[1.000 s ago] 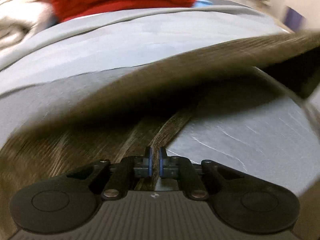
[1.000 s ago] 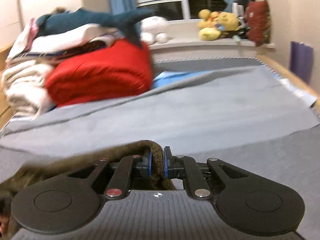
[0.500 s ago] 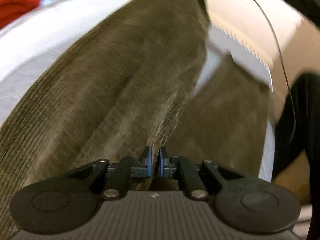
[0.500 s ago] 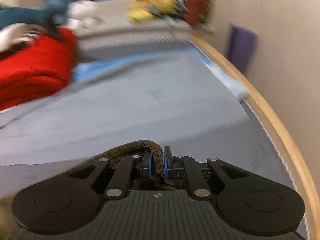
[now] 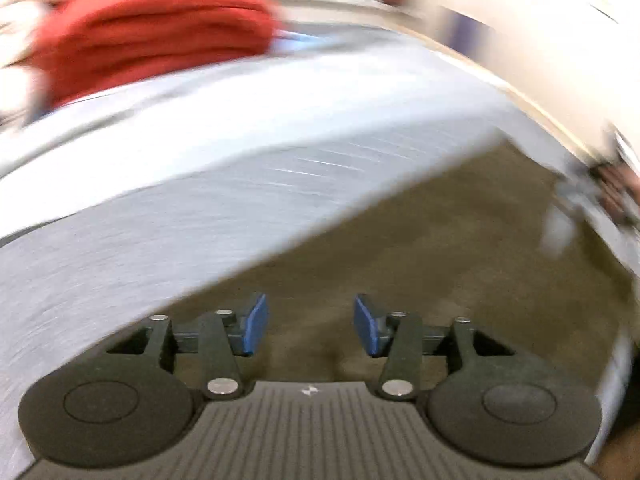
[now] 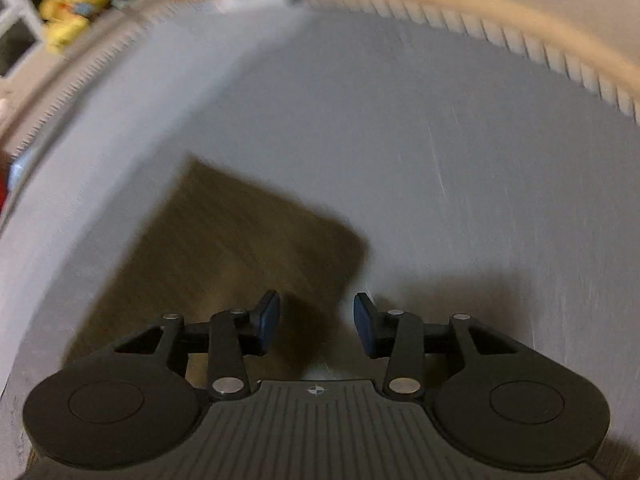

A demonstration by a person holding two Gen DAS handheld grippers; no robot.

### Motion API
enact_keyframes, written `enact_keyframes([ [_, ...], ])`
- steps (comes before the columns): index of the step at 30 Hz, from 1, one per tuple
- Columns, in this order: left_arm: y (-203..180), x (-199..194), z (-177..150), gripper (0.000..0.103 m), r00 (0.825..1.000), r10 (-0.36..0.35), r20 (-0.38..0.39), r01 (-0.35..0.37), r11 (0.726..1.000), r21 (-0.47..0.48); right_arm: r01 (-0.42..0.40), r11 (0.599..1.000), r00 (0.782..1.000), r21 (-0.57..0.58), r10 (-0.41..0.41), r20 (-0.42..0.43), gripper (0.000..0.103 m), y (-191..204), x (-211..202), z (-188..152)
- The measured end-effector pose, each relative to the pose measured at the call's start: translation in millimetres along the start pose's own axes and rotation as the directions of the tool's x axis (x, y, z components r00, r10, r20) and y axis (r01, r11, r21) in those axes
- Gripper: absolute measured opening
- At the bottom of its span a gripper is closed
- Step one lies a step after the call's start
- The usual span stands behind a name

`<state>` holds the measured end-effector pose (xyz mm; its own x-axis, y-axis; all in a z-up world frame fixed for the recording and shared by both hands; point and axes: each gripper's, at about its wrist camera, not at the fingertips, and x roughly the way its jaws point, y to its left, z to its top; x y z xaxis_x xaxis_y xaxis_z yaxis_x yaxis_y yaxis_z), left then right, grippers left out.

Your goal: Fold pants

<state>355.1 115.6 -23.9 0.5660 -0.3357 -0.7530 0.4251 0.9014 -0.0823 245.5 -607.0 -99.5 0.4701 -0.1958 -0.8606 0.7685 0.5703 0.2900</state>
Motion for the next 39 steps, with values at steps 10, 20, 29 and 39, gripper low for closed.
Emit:
enact_keyframes([
  [10,127.0,-33.6,-56.2,0.077,0.900,0.398,-0.177,-0.436,0.832,-0.343,-0.074,0.995,0.997,-0.068,0.073,-0.028,0.055,12.4,23.8,-6.9],
  [20,146.7,-2.7,-79.5,0.077,0.897,0.365,-0.248,-0.435,0.829,-0.351,0.025,0.999,0.998,-0.024,-0.024,0.057,0.005,25.4,26.3,-4.6],
  [29,147.1,-3.4,-78.1,0.039,0.934,0.338,-0.114,-0.356,0.896,-0.265,0.132,0.991,0.988,-0.039,-0.128,0.089,0.003,42.7,13.7,-7.1],
  [39,153.3,-14.9,-72.0,0.045,0.889,0.437,-0.134,-0.454,0.805,-0.383,0.102,0.993,0.994,0.061,-0.104,0.039,0.038,30.8,14.4,2.7],
])
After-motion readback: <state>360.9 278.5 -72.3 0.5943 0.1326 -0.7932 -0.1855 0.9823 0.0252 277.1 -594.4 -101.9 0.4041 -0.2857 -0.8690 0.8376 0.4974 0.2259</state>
